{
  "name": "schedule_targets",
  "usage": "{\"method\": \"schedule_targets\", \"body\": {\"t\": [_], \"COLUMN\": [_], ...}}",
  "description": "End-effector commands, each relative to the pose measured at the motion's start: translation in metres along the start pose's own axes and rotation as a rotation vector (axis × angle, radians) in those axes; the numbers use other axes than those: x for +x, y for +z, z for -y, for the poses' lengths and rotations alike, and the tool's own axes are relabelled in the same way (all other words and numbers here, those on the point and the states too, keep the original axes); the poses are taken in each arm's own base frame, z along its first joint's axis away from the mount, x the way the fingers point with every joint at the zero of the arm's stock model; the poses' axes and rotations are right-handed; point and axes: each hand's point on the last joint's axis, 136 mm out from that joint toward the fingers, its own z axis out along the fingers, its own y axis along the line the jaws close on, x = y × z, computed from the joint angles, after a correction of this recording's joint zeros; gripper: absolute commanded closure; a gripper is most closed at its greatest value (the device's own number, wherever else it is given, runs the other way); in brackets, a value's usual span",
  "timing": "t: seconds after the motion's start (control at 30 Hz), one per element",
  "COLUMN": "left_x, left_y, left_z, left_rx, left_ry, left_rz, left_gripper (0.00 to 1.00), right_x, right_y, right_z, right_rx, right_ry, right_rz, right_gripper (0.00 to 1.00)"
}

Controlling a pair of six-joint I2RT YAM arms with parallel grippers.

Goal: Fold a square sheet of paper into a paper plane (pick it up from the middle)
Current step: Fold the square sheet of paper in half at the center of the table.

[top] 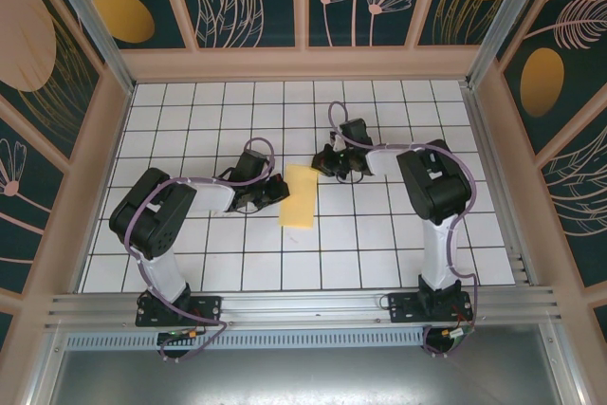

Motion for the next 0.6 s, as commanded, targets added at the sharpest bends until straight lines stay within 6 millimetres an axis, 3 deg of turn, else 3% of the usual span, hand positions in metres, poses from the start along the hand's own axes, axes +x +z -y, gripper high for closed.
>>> {"method": "schedule_targets", "body": {"t": [0.0,0.13,0.23,0.4,0.57], "left_x": [0.048,0.048,0.049,0.050,0.049], "left_y": [0.008,0.008,0.008,0.007,0.006], "left_z": [-0.063,-0.064,-0.065,-0.065,-0.064], "left_rx": [-0.204,-0.204,-0.207,-0.206,-0.204], "left_ry": [-0.051,-0.050,-0.048,-0.051,-0.049], "left_rz": [-0.139,-0.141,-0.144,-0.145,-0.140], "left_gripper": [1.00,1.00,1.00,1.00,1.00], "right_x": [0.012,0.011,0.002,-0.017,-0.015], "right_y": [0.007,0.010,0.002,-0.020,-0.022], "right_z": [0.032,0.039,0.017,-0.039,-0.046], "right_rx": [0.082,0.101,0.059,-0.079,-0.104], "right_ry": [0.029,0.041,0.014,-0.051,-0.049], "right_rz": [-0.019,-0.024,-0.016,0.012,0.011], "right_gripper": [1.00,1.00,1.00,1.00,1.00]}}
